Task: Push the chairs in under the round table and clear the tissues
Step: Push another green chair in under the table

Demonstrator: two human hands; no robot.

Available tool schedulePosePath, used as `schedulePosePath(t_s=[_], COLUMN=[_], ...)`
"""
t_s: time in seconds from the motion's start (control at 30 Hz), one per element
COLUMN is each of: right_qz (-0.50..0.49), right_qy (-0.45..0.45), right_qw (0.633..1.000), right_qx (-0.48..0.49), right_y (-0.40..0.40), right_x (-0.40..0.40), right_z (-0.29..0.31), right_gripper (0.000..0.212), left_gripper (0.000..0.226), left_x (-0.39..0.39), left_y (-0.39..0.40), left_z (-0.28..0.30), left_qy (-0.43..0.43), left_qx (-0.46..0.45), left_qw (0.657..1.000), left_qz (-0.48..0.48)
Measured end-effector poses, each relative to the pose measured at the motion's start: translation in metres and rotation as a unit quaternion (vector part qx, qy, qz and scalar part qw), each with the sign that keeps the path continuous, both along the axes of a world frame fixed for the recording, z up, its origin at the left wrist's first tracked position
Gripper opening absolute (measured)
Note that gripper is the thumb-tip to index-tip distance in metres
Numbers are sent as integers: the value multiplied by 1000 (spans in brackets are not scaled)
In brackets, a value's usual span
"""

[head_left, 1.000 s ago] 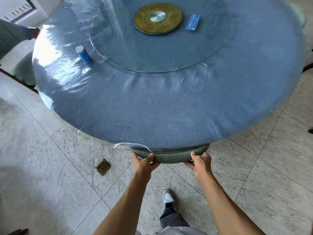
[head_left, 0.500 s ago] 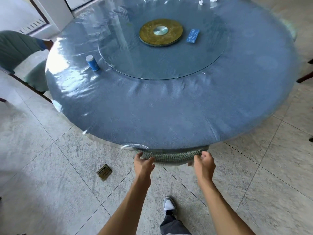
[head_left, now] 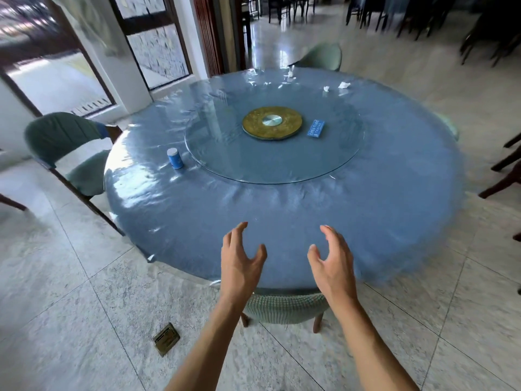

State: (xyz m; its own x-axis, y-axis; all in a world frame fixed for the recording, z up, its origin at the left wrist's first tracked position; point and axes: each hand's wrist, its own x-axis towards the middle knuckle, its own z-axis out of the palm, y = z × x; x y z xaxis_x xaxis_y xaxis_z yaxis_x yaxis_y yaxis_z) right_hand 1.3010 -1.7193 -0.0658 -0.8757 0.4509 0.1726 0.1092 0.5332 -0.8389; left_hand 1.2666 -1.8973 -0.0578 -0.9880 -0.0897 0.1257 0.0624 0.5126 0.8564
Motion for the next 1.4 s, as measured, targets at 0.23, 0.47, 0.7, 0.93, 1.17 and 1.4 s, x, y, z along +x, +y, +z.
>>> schedulePosePath(t_s=[0.23,0.47,0.7,0.93,1.17,1.4], right_qz=[61,92,107,136,218,320], right_qy=[116,179,192,188,172,162], right_qw=[989,971,968,966,957,932], right_qx=[72,127,124,112,78,63], right_y=[2,-6,-15,-33,-94,-191], right_x=[-23,-29,-33,-47,-69,-99], right_z=[94,146,154,150,139,137], right_gripper=[56,63,63,63,61,60], left_gripper=[66,71,71,70,70,69], left_x=[-6,-3,-3,-8,1,7], left_y=[-13,-26,-32,-49,-105,-194], left_z=[84,141,145,138,125,115], left_qy=[130,245,245,224,181,137], left_qx=[-135,-160,-137,-138,-154,-153], left_qw=[982,956,959,963,965,958], left_qz=[-8,27,31,48,114,198])
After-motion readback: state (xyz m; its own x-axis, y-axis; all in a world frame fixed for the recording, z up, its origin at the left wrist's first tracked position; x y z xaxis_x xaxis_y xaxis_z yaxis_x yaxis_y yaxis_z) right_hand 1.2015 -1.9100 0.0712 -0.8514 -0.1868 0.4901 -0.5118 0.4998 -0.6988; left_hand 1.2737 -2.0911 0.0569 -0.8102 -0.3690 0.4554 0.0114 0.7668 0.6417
